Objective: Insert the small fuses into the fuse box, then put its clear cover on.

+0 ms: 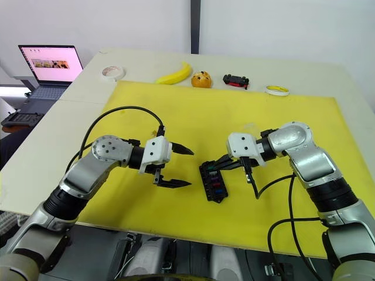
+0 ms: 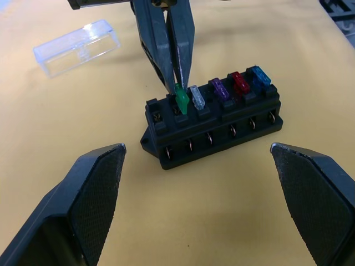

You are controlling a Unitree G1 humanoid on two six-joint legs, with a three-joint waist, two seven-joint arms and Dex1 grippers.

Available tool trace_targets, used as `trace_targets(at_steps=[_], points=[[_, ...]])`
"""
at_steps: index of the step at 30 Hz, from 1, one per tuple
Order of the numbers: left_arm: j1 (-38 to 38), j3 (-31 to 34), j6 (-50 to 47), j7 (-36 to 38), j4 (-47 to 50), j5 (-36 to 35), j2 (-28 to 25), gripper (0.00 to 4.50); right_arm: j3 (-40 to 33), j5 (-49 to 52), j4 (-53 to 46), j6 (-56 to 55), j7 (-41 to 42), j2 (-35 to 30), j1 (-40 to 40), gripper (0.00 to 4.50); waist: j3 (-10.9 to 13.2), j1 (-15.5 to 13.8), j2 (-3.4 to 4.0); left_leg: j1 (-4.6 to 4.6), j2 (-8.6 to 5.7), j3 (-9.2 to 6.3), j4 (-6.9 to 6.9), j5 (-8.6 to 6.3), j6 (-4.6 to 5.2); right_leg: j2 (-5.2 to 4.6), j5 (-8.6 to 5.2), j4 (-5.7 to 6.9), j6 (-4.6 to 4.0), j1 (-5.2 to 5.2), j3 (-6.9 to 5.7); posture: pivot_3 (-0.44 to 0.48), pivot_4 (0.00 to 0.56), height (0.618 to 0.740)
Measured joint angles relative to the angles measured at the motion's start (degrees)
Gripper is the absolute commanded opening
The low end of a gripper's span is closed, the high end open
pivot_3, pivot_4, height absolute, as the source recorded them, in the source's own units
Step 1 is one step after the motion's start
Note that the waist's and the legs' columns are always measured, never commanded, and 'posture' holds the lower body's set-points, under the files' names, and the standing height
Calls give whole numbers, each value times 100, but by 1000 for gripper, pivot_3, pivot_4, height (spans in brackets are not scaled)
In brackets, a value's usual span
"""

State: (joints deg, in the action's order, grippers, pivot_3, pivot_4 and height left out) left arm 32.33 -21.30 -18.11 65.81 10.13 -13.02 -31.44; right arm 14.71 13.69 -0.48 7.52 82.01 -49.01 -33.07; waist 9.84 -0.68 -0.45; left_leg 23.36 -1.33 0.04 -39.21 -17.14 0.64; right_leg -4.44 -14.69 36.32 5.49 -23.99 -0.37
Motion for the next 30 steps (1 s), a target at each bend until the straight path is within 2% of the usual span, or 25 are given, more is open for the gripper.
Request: trace_targets(at_steps=[20,30], points=[[0,2,1,1,0,4,15,4420,2,-287,-78,-28,-118,22,0,0,-1,5,0,-3,0,0,-3,0,1,3,0,8,0,0,0,0,150,740],[42,1,29,3,-51,8,50,4420,66,-422,-298,444,-63,-16,-114,0,-1,3,1,-3,-1,0,-3,0,0,3,0,8,0,0,0,0,150,740]])
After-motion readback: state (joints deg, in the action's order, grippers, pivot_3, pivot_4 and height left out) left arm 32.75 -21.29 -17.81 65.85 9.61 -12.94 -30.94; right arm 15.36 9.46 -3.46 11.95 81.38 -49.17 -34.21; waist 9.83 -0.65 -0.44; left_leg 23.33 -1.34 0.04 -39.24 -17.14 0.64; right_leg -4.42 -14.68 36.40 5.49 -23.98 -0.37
